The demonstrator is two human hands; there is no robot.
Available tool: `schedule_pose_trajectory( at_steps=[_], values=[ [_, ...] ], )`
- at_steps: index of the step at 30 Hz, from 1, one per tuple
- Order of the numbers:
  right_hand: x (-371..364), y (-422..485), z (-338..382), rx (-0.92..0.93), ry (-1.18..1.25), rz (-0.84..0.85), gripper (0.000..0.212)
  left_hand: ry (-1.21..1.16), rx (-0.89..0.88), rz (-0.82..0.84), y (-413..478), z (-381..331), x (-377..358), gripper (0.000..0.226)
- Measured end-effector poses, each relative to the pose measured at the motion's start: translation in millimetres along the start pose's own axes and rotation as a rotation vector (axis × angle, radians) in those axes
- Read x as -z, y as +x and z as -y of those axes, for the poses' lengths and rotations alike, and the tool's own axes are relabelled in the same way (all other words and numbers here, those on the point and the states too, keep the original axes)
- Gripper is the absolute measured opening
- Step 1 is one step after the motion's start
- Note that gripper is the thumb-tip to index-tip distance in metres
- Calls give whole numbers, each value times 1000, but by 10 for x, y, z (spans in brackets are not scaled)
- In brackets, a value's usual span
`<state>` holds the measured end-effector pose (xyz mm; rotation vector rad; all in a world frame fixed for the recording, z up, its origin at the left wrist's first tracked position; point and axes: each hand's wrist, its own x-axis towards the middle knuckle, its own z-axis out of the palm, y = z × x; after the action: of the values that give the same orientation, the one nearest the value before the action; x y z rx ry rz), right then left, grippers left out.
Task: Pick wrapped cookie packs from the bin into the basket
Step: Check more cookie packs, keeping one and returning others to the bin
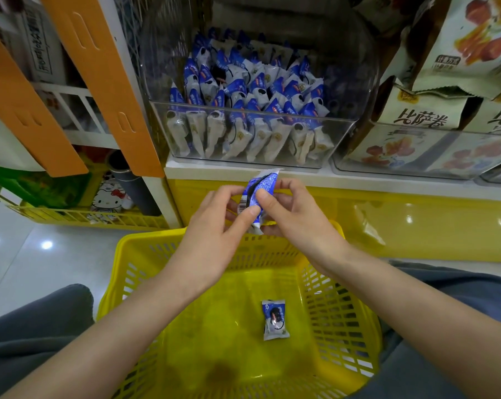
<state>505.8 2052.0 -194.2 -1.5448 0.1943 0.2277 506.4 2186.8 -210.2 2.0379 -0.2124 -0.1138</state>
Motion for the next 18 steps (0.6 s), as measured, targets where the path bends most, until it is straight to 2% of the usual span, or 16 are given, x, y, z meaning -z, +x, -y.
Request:
schedule_pose_trajectory(
  at_steps=[4,7,12,18],
  values=[
    [-23,-14,12,71,-37,33,25,-55,-71,-83,-4,-48,14,15],
    [-26,-22,10,171,-200,64,24,-27,-83,-93,3,-41,51,7],
    [-5,-43,-83,253,-447,81,30,180,-155,-21,-17,19,97,9],
    [37,-48,-115,337,-553,98,35,231,-165,25,-16,19,124,11]
  ],
)
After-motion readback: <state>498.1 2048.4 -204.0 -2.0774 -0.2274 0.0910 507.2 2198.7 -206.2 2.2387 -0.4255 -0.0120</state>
